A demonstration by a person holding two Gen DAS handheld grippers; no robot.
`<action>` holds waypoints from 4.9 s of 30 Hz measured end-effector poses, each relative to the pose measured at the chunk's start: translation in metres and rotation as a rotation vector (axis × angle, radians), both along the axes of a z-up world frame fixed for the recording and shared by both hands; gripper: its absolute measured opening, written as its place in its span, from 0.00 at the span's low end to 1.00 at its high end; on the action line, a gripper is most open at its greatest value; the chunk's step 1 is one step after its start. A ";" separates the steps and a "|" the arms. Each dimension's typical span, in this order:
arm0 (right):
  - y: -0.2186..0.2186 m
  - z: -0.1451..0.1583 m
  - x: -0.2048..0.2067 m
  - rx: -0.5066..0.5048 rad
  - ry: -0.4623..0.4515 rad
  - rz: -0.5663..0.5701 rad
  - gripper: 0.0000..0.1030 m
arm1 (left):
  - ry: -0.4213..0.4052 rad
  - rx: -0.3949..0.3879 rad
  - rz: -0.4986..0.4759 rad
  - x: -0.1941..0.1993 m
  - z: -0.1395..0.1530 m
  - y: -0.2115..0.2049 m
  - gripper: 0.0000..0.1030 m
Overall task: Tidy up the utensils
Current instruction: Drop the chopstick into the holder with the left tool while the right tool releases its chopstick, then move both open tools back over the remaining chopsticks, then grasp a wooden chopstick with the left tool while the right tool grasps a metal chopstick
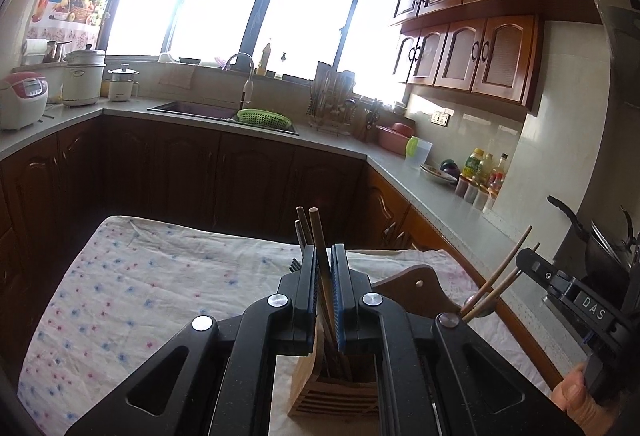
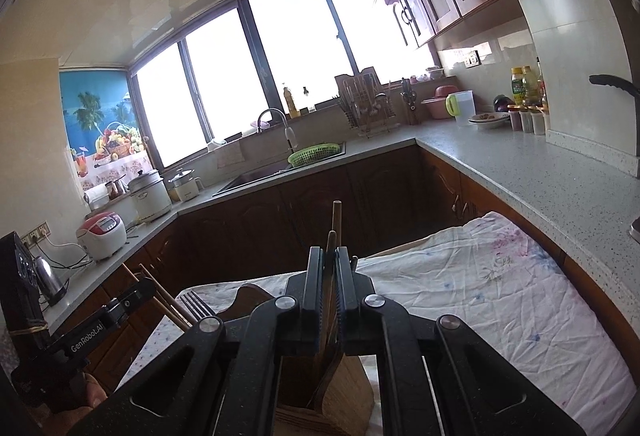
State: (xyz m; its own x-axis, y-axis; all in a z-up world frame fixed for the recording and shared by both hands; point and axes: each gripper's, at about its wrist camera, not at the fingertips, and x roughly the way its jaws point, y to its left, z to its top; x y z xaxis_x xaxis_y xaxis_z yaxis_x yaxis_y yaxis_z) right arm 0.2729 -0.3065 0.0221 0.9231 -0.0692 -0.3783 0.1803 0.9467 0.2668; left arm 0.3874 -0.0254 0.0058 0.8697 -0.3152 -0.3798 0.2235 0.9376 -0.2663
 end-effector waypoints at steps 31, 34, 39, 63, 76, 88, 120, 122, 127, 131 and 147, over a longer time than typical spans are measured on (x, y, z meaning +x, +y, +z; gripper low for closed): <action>0.004 0.016 -0.104 0.064 -0.133 -0.029 0.99 | 0.008 -0.037 0.047 -0.137 -0.008 0.041 0.92; 0.009 0.000 -0.125 0.087 -0.097 -0.032 0.99 | 0.035 -0.040 0.041 -0.156 -0.012 0.044 0.92; 0.012 -0.022 -0.155 0.129 -0.034 -0.030 0.99 | 0.077 -0.051 0.035 -0.184 -0.017 0.052 0.93; 0.008 -0.063 -0.227 0.178 0.088 -0.067 0.99 | 0.298 0.056 -0.014 -0.222 -0.065 0.021 0.93; -0.001 -0.065 -0.228 0.208 0.103 -0.079 0.99 | 0.449 0.309 -0.135 -0.152 -0.107 -0.071 0.62; 0.006 -0.072 -0.207 0.208 0.152 -0.028 0.99 | 0.474 0.264 -0.089 -0.175 -0.107 -0.015 0.54; 0.062 -0.157 -0.042 -0.091 0.581 0.158 0.06 | 0.479 0.266 -0.130 -0.109 -0.116 -0.037 0.06; 0.060 -0.156 -0.044 -0.071 0.574 0.158 0.05 | 0.501 0.216 -0.138 -0.108 -0.115 -0.029 0.05; 0.053 -0.152 -0.059 0.006 0.545 0.163 0.05 | 0.514 0.125 -0.145 -0.113 -0.109 -0.011 0.04; 0.051 -0.147 -0.074 0.049 0.529 0.175 0.04 | 0.521 0.111 -0.150 -0.122 -0.107 -0.003 0.04; 0.073 -0.152 -0.071 -0.058 0.622 0.246 0.11 | 0.537 0.260 -0.168 -0.128 -0.104 -0.019 0.07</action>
